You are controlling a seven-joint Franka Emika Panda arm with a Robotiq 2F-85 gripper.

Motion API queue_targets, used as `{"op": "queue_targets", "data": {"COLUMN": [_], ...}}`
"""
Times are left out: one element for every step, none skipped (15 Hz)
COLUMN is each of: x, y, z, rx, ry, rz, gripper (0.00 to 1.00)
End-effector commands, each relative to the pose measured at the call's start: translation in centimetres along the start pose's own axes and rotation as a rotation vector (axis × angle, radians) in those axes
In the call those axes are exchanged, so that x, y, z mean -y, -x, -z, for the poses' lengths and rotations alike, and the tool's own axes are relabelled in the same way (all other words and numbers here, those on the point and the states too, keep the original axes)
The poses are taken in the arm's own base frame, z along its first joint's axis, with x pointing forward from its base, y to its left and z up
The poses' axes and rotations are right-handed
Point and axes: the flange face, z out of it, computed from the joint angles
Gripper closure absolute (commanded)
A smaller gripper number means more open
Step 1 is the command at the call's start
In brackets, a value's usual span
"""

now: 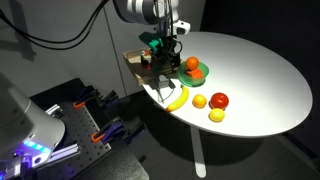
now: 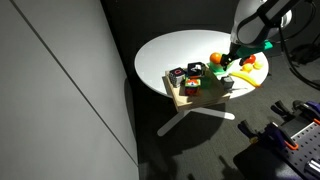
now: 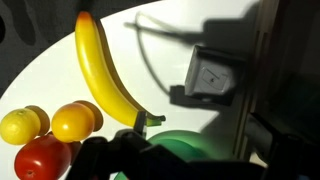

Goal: Remove the gray block from the wooden tray and place it on the table to the right of the wooden tray

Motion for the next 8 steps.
{"op": "queue_targets", "data": {"x": [-0.01,-0.01,-0.01,-0.01,-0.01,-0.01,-0.01,-0.01], "y": [-0.01,0.04,0.1,0.1,0.1,0.1,0.1,0.1], "z": [-0.06,-0.19,-0.34,-0.35,-0.35,-0.35,-0.35,-0.35], "rx": [0.002,0.005,0.007,0.007,0.007,0.007,0.007,0.007], "ry": [0.001,0.002,0.003,0.003,0.003,0.003,0.003,0.003], "rz": [0.0,0.001,0.001,0.001,0.001,0.001,0.001,0.001], "gripper": [0.0,0.0,0.0,0.0,0.0,0.0,0.0,0.0]}}
